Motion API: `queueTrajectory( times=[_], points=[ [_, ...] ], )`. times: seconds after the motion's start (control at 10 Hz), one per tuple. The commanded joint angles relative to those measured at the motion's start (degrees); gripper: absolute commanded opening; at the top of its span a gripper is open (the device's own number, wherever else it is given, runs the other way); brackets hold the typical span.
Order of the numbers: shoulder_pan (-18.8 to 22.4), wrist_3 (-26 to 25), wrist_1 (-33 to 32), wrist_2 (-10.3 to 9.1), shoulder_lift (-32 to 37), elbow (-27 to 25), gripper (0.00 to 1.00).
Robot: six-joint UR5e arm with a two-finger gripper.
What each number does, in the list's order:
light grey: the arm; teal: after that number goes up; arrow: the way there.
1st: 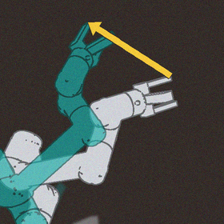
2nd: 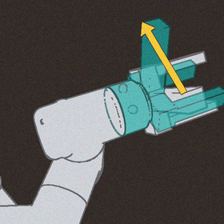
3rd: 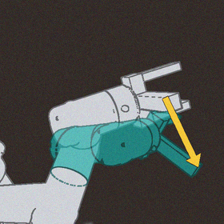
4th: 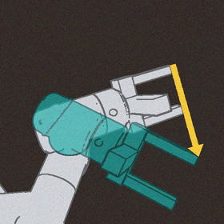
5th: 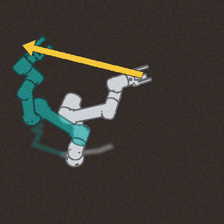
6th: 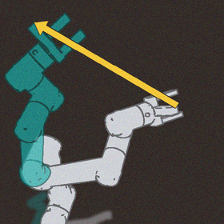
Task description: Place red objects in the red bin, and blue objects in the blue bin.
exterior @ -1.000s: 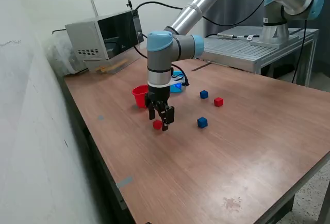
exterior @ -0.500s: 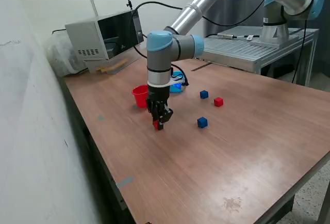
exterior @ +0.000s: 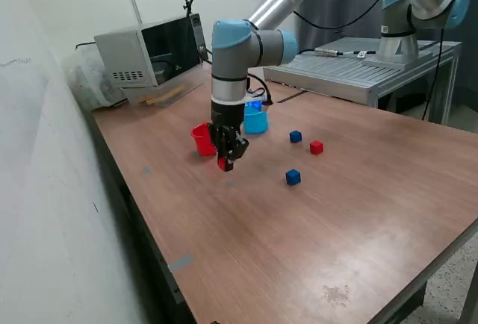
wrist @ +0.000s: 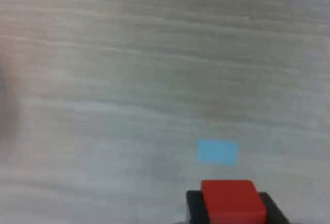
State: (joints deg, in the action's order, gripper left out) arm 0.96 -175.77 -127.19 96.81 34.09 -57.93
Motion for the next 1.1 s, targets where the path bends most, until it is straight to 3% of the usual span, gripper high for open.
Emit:
queueTrajectory(
  times=[0.0,0.2,0.7,1.0],
  points=[
    [-1.92,0.26,0.54,0.31,13.15,-5.6,0.0],
    [-4.73,0.17,5.0,1.36,14.6,-6.57,0.0],
    [-11.41,1.47,4.5,1.28,14.6,-12.28,0.0],
    [-13.44,1.49,3.62,1.28,12.06,-12.64,0.0]
  ],
)
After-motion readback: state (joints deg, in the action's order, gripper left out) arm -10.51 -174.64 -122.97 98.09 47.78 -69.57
